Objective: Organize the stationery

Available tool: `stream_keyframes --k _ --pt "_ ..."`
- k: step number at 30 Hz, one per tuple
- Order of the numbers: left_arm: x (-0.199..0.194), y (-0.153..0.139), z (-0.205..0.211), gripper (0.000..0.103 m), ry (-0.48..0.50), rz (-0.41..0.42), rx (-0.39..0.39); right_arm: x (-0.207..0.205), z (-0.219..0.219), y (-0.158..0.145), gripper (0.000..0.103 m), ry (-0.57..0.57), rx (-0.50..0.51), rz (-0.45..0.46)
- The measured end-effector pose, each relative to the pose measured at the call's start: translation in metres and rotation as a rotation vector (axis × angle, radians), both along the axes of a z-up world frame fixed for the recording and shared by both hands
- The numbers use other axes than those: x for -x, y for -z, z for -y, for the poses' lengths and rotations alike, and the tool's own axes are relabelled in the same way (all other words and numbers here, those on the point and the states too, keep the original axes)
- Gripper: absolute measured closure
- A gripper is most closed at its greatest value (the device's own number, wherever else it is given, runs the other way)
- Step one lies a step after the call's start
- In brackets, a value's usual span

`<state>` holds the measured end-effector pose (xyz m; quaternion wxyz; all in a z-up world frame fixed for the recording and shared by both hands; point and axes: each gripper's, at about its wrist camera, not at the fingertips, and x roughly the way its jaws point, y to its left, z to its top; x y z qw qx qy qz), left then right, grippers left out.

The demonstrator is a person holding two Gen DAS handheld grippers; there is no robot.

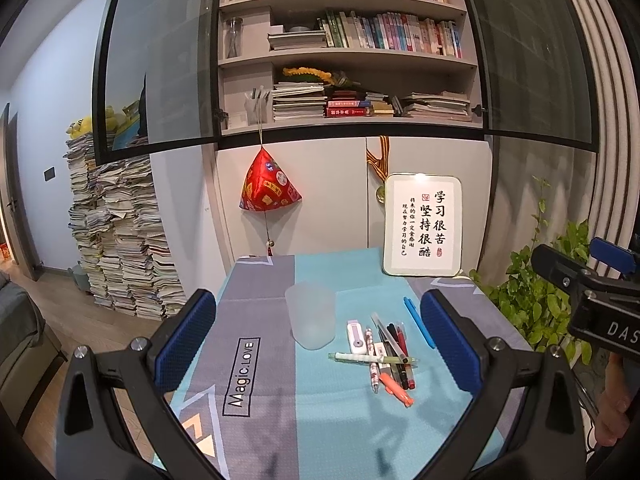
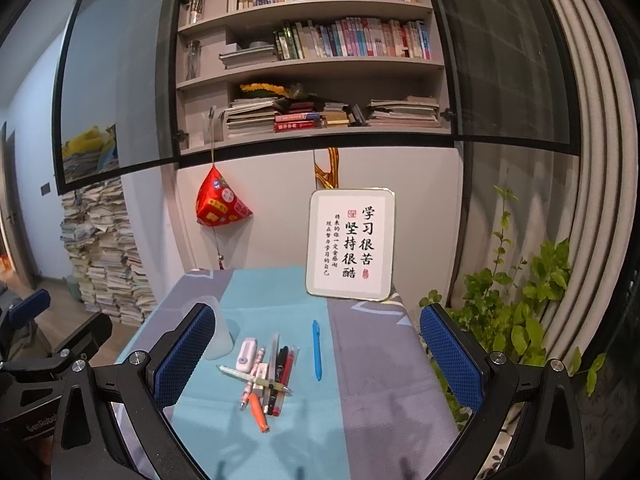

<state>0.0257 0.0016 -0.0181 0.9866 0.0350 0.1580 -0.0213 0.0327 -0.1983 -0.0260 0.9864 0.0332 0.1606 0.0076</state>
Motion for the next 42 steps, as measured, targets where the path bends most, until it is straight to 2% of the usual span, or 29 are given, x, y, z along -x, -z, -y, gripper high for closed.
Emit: stream_keyframes --k 8,10,13,16,25,36,42 --pt "-0.005 0.003 0.001 0.001 -0.004 -0.014 -0.002 -0.006 -0.001 0.009 0.005 -0.009 0.008 -0.015" --pt "-0.007 0.005 0.001 0.001 -0.005 -0.019 -0.003 -0.008 -0.002 0.011 0.014 -0.013 0.010 -0.021" --pt "-0.012 0.009 0.001 0.001 -0.007 -0.033 -0.006 -0.013 -0.001 0.016 0.020 -0.019 0.009 -0.039" --pt "-0.021 0.016 0.000 0.001 -0.015 -0.064 -0.005 -0.023 0.001 0.023 0.022 -0.022 0.000 -0.070" --pt "-0.067 0.061 -0.015 0.007 -0.049 -0.244 0.037 -0.074 0.018 0.067 0.028 0.002 -0.027 -0.250" --pt "-0.128 0.115 0.000 0.016 -0.038 -0.449 0.011 -0.141 0.027 0.122 0.028 -0.014 -0.021 -0.410" --pt "-0.164 0.139 0.010 0.017 -0.026 -0.553 0.004 -0.180 0.030 0.146 0.028 -0.022 -0.024 -0.488"
